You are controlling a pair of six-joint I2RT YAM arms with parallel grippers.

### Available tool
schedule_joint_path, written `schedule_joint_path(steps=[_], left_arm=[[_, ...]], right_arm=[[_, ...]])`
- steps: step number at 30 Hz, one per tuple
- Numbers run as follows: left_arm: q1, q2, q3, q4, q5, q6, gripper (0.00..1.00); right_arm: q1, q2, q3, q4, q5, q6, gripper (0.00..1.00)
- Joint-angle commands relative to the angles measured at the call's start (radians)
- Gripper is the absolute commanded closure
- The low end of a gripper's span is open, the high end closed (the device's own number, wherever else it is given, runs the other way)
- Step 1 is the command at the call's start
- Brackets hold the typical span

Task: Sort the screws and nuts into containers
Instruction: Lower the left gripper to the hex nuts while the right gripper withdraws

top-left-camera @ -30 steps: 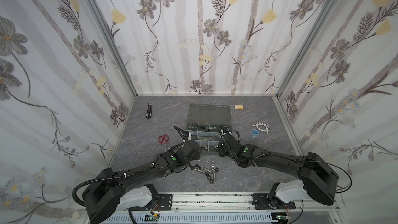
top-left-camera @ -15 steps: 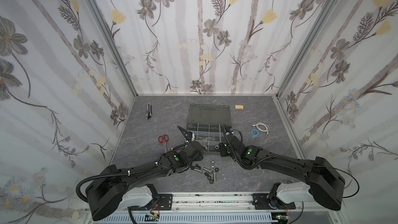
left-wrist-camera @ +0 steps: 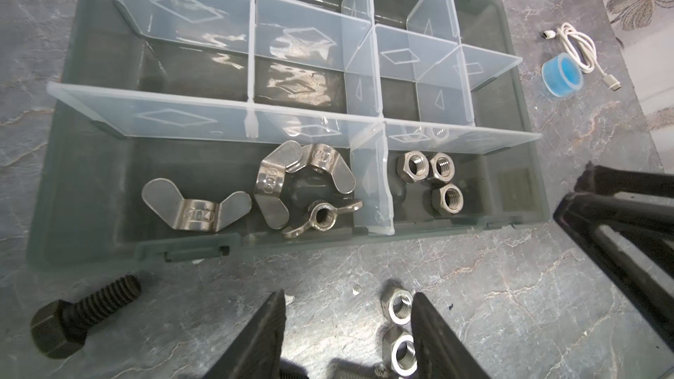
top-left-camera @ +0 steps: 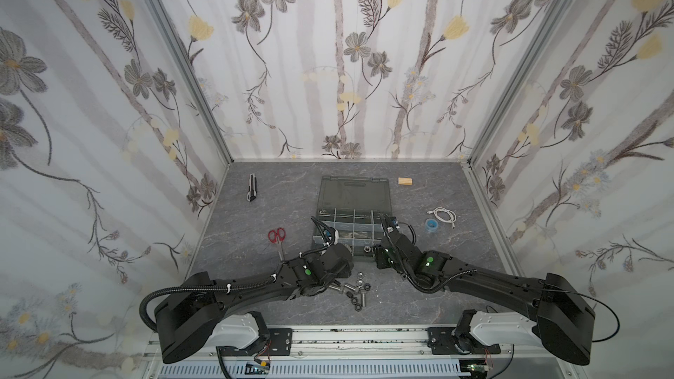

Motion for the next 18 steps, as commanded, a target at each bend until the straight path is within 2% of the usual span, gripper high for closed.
schedule_joint_path(steps=[1, 18], left_arm=[[-0.009, 0.012, 0.013, 0.011, -0.018, -0.016, 0.42], [-0.075, 0.138, 0.083, 0.01, 0.014, -0.011, 0.42]], right_arm=[[-0.001, -0.017, -0.004, 0.001, 0.019, 0.015, 0.58], [0.001, -0.08, -0.036, -0.03, 0.025, 0.028, 0.57]])
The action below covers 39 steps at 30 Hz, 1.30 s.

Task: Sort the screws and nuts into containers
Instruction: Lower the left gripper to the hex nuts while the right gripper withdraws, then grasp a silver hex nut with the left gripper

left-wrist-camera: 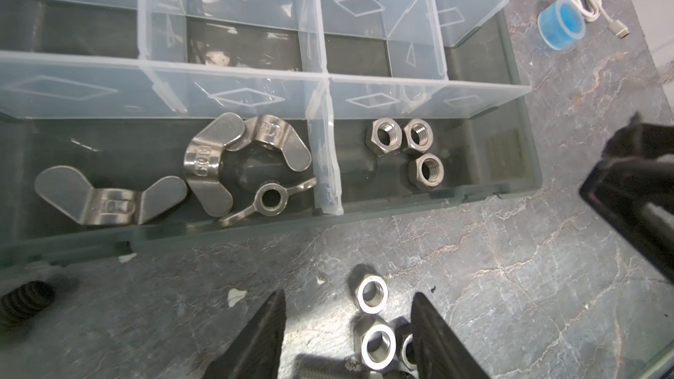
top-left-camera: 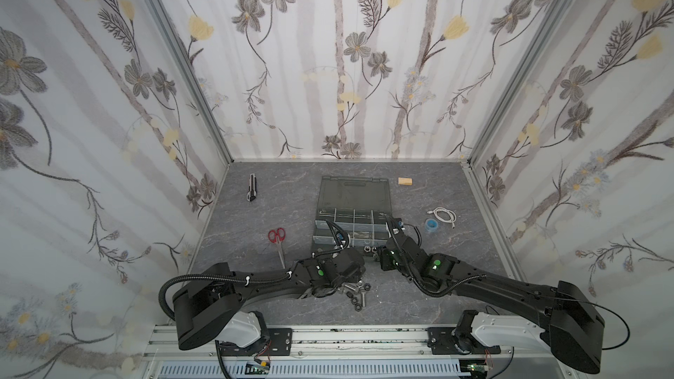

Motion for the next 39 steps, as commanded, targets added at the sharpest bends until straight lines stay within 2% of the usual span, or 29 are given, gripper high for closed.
schedule_joint_path(steps=[1, 14, 24, 31, 39], left_arm=[[-0.009, 0.019, 0.017, 0.005, 0.0, -0.01, 0.42], [-0.039, 0.133, 0.088, -0.024, 0.042, 0.006, 0.43], [-0.052, 0.257, 0.198, -0.145, 0.028, 0.029, 0.46], [-0.058, 0.297, 0.227, -0.182, 0.012, 0.023, 0.5], [-0.067, 0.347, 0.255, -0.192, 0.02, 0.032, 0.59]], right_arm=[[-0.002, -0.016, -0.011, 0.005, 0.021, 0.017, 0.57], [-0.017, -0.093, -0.061, -0.004, 0.02, 0.035, 0.56], [-0.034, -0.129, -0.09, -0.014, 0.016, 0.034, 0.56], [-0.043, -0.142, -0.112, -0.013, 0.012, 0.038, 0.55], [-0.055, -0.167, -0.133, -0.013, 0.01, 0.04, 0.56]])
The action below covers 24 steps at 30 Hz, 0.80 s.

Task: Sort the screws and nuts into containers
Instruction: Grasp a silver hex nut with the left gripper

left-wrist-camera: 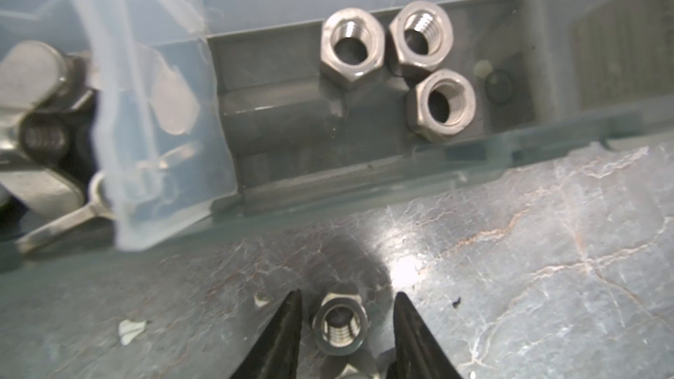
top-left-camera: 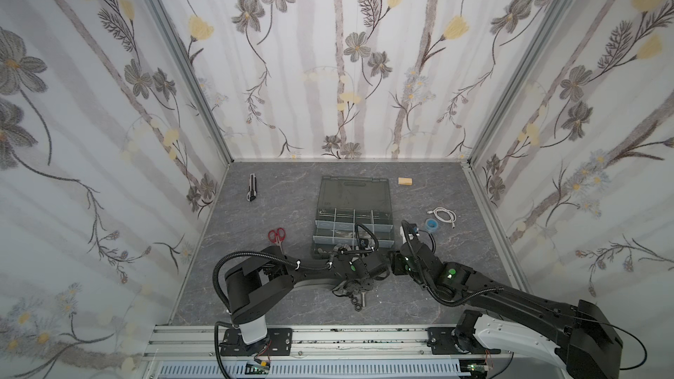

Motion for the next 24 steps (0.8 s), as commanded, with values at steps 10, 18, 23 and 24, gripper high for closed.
schedule_joint_path(steps=[10, 18, 23, 24], left_arm=[[-0.01, 0.027, 0.015, -0.032, -0.02, 0.0, 0.74], [-0.012, 0.017, 0.017, -0.035, -0.035, 0.002, 0.79], [-0.012, 0.006, 0.021, -0.035, -0.043, 0.003, 0.81], [-0.012, 0.003, 0.022, -0.033, -0.044, 0.003, 0.81]], right_arm=[[-0.015, -0.036, -0.026, 0.002, 0.013, 0.017, 0.56], [-0.016, -0.035, -0.028, 0.002, 0.01, 0.017, 0.55], [-0.018, -0.039, -0.03, 0.001, 0.011, 0.016, 0.55], [-0.018, -0.04, -0.031, 0.002, 0.011, 0.018, 0.56]])
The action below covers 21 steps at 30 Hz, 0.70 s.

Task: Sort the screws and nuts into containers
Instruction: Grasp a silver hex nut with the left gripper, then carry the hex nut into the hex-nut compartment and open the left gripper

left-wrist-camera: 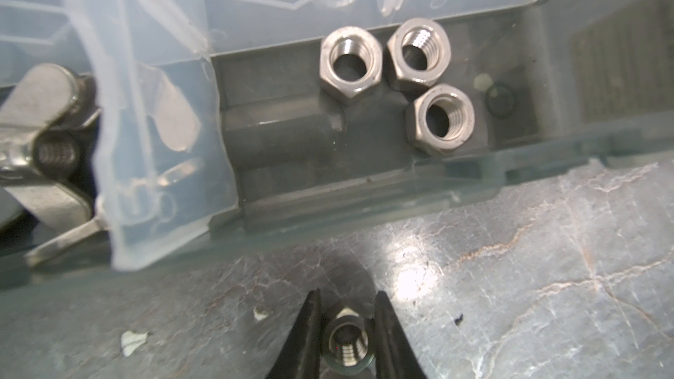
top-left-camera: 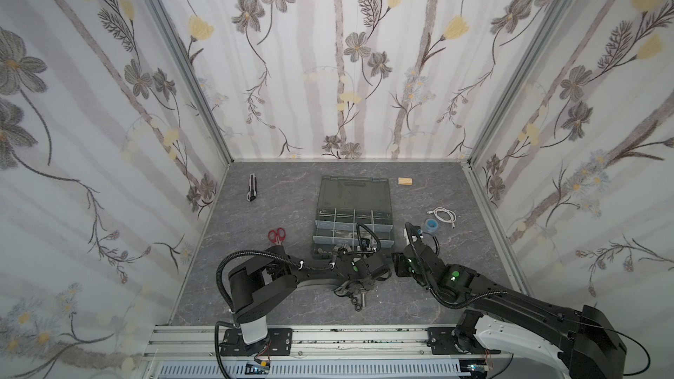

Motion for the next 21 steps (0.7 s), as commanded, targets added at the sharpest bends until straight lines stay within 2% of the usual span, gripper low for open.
schedule_joint_path(steps=[1, 21], left_arm=[[-0.001, -0.013, 0.01, -0.027, -0.013, 0.004, 0.81], [0.009, -0.114, 0.086, -0.027, -0.059, 0.069, 0.81]], right_arm=[[-0.001, -0.004, -0.002, 0.023, 0.012, 0.01, 0.56], [-0.004, -0.037, -0.002, 0.002, 0.024, 0.012, 0.56]])
